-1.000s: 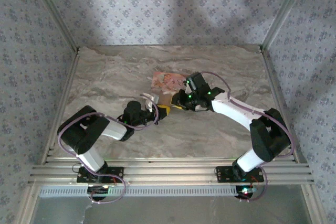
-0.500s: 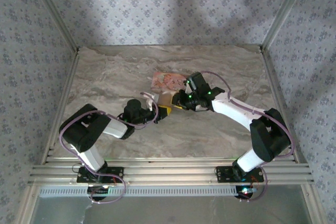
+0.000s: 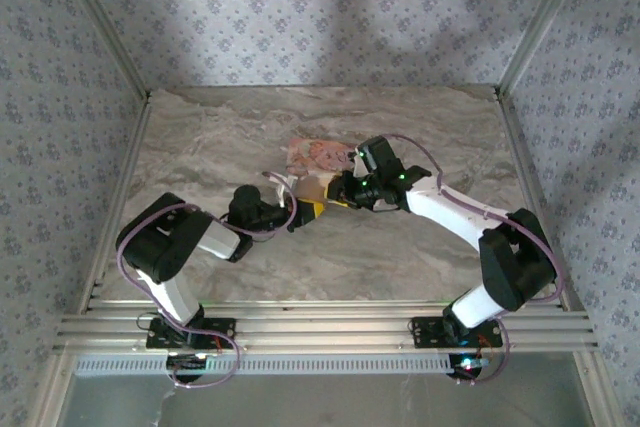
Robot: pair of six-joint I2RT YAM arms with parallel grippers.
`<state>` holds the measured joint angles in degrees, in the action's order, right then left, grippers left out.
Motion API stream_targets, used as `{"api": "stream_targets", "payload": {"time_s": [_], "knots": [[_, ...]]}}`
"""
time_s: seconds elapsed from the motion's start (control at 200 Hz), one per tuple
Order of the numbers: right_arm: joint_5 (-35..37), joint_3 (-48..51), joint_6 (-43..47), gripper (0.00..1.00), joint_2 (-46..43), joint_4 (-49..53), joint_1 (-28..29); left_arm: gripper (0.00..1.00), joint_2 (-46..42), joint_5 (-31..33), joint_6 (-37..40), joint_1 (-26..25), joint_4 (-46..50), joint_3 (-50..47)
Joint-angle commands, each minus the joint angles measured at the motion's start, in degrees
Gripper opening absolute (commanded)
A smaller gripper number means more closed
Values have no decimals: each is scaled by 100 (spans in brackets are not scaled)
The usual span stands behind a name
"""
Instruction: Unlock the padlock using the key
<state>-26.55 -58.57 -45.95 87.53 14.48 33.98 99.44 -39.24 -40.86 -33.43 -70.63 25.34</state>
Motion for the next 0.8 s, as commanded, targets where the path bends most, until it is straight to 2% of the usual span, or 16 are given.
{"api": "stream_targets", "payload": {"time_s": [0.0,0.145,0.35,0.535,0.794], "knots": [[-633,129,313,0,-144,-92,125,0,-158,59,4,3,-753,253],[-537,185,223,0,-135,-175,170,0,-263,184,88,-131,-518,376],[-626,302,0,0,-139,-547,188,0,29,248,-263,-233,-677,537],[-676,343,73,0,-222,-618,171,0,216,194,-696,-148,-1005,521],[-710,659,112,0,-349,-972,142,0,-99,-71,-1143,63,-1005,644]]}}
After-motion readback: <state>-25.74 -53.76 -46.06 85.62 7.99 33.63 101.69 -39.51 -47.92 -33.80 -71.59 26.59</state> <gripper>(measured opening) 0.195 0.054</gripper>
